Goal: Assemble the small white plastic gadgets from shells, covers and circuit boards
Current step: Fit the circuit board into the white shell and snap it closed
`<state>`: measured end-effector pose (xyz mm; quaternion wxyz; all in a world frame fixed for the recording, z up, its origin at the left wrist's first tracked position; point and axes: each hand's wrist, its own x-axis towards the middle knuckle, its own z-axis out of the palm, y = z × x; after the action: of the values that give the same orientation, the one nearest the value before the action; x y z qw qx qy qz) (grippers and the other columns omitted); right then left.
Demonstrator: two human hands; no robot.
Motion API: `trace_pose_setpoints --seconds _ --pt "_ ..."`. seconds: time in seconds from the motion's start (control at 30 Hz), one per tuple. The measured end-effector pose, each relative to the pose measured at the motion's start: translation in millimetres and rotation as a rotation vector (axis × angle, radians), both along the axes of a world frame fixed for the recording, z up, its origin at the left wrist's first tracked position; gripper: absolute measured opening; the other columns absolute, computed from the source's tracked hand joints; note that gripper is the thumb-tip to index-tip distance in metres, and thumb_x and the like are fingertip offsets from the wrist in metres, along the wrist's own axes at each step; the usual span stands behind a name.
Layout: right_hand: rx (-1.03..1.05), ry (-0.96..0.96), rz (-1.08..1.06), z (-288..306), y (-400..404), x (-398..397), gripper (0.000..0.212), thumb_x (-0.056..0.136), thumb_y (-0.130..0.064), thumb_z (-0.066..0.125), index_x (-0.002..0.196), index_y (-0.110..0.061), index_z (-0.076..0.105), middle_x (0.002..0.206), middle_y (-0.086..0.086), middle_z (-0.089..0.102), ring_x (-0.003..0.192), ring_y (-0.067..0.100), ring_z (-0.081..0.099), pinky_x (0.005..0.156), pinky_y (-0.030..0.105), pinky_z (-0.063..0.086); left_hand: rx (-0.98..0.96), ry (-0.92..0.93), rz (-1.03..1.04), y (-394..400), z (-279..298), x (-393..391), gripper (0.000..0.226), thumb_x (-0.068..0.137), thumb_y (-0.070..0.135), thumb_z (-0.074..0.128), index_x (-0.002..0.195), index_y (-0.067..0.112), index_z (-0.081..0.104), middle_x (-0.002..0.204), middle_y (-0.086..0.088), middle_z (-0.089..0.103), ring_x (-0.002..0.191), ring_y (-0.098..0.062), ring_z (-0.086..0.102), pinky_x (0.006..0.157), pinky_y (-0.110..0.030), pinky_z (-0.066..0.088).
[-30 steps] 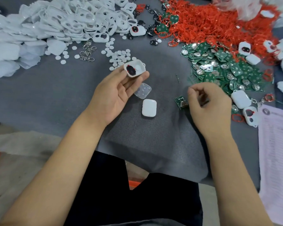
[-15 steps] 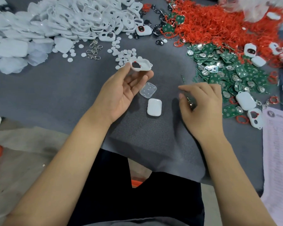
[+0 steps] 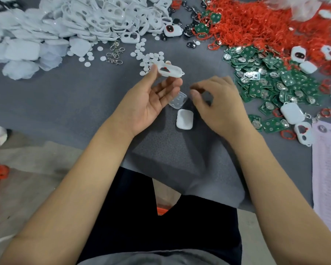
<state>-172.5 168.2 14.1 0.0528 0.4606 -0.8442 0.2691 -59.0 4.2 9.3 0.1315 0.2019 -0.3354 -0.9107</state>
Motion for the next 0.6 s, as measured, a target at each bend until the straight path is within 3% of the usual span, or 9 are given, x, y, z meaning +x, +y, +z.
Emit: trace_pose_setpoints --seconds 0.1,0.2,0.27,0.4,0.6 --pt "0.193 -0.055 0.058 7.2 -22.4 -9.4 0.027 0.095 -0.040 0.069 0.112 -0.020 0.076 0.096 0.004 0.062 0.100 0.033 0.053 0.090 0.045 0.043 0.008 0.003 -0.004 0.4 0.9 0.0 0.036 0.113 0.029 0.041 0.126 0.002 0.061 0.099 -0.012 0.076 0.097 -0.019 0.075 0.085 -0.027 0.061" --pt "0.211 -0.106 0.122 8.9 -31.9 -16.9 0.016 0.088 -0.033 0.076 0.094 -0.018 0.075 0.087 0.002 0.060 0.095 0.032 0.053 0.081 0.044 0.045 0.001 0.017 -0.013 -0.1 1.6 0.2 0.036 0.113 0.026 0.041 0.132 0.001 0.058 0.109 -0.015 0.075 0.101 -0.020 0.075 0.087 -0.027 0.061" --pt "0.197 -0.161 0.153 7.9 -32.0 -22.1 0.012 0.086 -0.028 0.078 0.092 -0.018 0.074 0.082 -0.007 0.059 0.091 0.027 0.054 0.076 0.035 0.041 -0.009 0.024 -0.017 -0.4 1.1 0.0 0.036 0.113 0.025 0.041 0.133 0.001 0.058 0.110 -0.015 0.074 0.101 -0.020 0.074 0.087 -0.027 0.061" --pt "0.069 -0.231 0.101 3.5 -21.0 -27.5 0.007 0.088 -0.020 0.075 0.090 -0.024 0.070 0.078 -0.023 0.059 0.076 0.004 0.051 0.067 0.008 0.034 -0.004 0.032 -0.018 -1.6 -2.1 -0.9 0.033 0.113 0.025 0.041 0.130 0.003 0.059 0.111 -0.014 0.075 0.102 -0.021 0.075 0.087 -0.028 0.061" --pt "-0.178 -0.340 -0.024 2.2 -7.5 -26.6 0.003 0.093 -0.016 0.067 0.094 -0.016 0.064 0.081 -0.010 0.064 0.067 0.003 0.053 0.064 0.011 0.040 -0.063 0.050 -0.048 -2.2 -4.2 -1.8 0.041 0.112 0.021 0.039 0.149 0.008 0.049 0.129 -0.012 0.070 0.107 -0.020 0.073 0.091 -0.029 0.059"
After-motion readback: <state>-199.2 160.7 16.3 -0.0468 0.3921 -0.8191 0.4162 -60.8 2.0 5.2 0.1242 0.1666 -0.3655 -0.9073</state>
